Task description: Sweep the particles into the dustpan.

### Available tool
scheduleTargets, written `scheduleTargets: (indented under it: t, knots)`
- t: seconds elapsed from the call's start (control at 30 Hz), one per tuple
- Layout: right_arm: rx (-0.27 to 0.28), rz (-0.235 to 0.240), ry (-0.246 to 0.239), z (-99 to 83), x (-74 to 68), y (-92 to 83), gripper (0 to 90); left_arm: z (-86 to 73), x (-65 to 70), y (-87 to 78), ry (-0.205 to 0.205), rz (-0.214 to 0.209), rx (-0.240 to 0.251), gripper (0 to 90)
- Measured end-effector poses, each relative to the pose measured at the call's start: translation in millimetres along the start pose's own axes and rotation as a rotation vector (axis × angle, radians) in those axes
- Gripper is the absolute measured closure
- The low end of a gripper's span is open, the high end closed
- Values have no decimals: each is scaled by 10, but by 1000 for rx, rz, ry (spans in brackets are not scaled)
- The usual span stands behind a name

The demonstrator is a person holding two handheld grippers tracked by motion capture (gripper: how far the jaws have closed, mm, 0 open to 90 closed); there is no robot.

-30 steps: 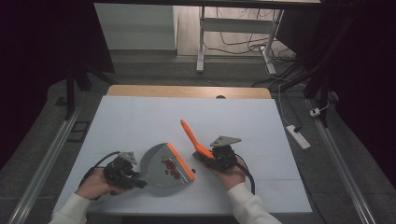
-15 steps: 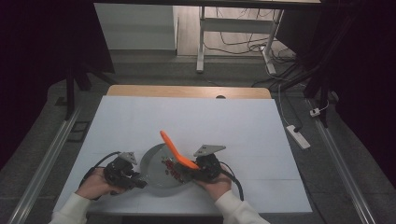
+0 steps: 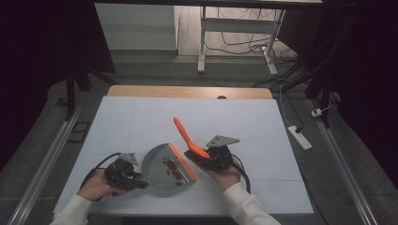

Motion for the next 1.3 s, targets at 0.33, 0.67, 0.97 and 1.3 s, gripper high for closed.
scheduleTargets:
  t: [0.33, 0.67, 0.97, 1.3]
  knots:
    - [-11, -30, 4, -33, 155, 25, 703, 8, 2, 25, -2, 9, 13, 615]
    - [10, -51, 22, -68, 302, -141, 703, 35, 6, 15, -16, 42, 75, 614]
    - [48, -56, -5, -63, 455, -401, 703, 31, -42, -114, -110, 76, 157, 614]
    - [62, -64, -15, -87, 597, -605, 703, 10, -81, -193, -203, 125, 213, 614]
Point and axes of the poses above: each handheld gripper's, and its own axes: y roughly forward along the jaws, z roughly out of its top, x roughly to its right, the point moved 5 cm from there along y, roughly forward along the jaws, and after that the axes turned 7 degrees about y, right-handed, at the moved point
